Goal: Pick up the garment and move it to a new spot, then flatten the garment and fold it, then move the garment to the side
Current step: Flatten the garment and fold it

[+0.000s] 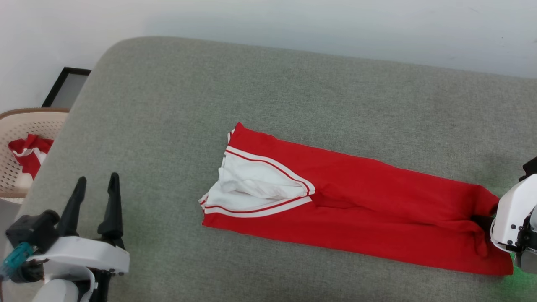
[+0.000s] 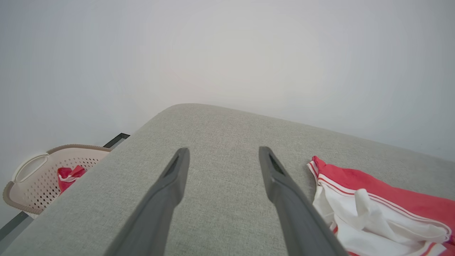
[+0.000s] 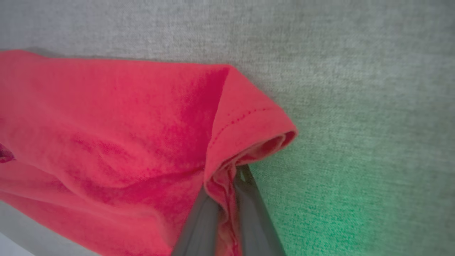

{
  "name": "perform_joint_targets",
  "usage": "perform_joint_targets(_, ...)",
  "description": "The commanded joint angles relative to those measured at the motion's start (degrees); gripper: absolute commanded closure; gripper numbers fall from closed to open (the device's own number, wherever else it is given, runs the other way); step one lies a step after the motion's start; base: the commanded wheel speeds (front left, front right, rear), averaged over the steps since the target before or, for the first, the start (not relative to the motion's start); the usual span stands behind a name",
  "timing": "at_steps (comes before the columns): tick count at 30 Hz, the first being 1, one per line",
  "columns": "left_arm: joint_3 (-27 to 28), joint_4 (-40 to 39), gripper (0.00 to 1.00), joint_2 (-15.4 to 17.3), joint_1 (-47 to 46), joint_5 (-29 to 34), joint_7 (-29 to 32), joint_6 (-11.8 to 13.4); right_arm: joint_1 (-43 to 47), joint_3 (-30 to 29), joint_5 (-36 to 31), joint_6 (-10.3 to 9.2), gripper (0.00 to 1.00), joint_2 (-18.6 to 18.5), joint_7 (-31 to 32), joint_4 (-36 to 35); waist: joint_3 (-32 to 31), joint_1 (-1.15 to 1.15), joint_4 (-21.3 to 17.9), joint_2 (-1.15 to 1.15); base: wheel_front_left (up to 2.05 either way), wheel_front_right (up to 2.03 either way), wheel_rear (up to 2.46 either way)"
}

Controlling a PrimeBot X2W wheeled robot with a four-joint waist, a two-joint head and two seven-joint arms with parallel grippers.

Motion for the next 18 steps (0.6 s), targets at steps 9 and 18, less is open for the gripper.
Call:
perform_joint_targets(9, 4.97, 1.31, 0.0, -3.39, 1.36, 4.32, 0.0, -3.91, 0.53, -2.11, -0.06, -0.15, 1.0, -4.02, -2.76, 2.37, -0.16, 0.0, -0.95, 0.0, 0.0, 0.0, 0.0)
perform_joint_targets(18, 7.07, 2.28, 0.0, -4.89, 2.36, 6.81, 0.0, -5.72, 0.72, -6.3, -3.94, -0.11, 1.0, -10.72, -5.24, 5.64, -1.22, 0.0, -3.53, 0.0, 0.0, 0.0, 0.0)
